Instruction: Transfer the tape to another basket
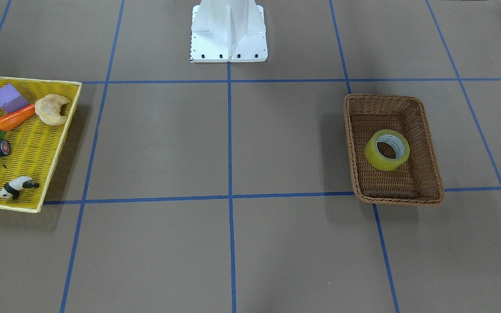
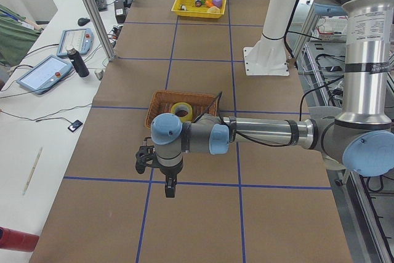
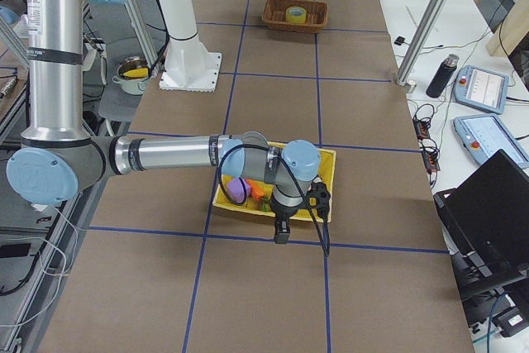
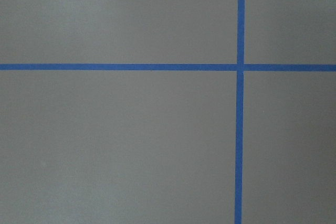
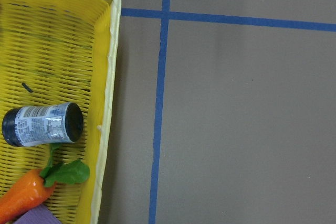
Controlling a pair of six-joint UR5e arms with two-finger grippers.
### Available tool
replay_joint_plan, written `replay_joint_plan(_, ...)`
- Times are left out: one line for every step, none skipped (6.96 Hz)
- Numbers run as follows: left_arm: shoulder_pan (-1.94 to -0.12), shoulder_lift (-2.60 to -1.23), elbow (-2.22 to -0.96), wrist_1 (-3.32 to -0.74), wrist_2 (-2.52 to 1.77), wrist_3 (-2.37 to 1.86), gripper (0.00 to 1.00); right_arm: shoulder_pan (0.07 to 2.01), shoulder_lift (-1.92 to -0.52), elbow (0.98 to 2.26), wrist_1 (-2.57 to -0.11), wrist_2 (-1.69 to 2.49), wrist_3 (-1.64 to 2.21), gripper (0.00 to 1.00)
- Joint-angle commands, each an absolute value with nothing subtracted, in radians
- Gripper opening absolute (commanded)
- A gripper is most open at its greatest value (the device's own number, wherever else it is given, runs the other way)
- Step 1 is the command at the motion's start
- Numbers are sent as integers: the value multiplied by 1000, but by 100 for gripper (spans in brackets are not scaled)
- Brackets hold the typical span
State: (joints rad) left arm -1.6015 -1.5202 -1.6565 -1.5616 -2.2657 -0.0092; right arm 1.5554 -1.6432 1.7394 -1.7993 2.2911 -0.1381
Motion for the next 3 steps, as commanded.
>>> replay_joint_plan(-1601,-1520,-1657,-1562,-2266,-9,98,1555,-1643,1740,-1799,2292,-138,100)
replay_joint_plan(-1601,-1520,-1655,-1562,-2266,-9,98,1555,-1640,1740,-1799,2292,-138,100)
replay_joint_plan(-1601,-1520,-1657,-1562,-2266,-9,98,1555,-1640,1740,-1799,2292,-138,100)
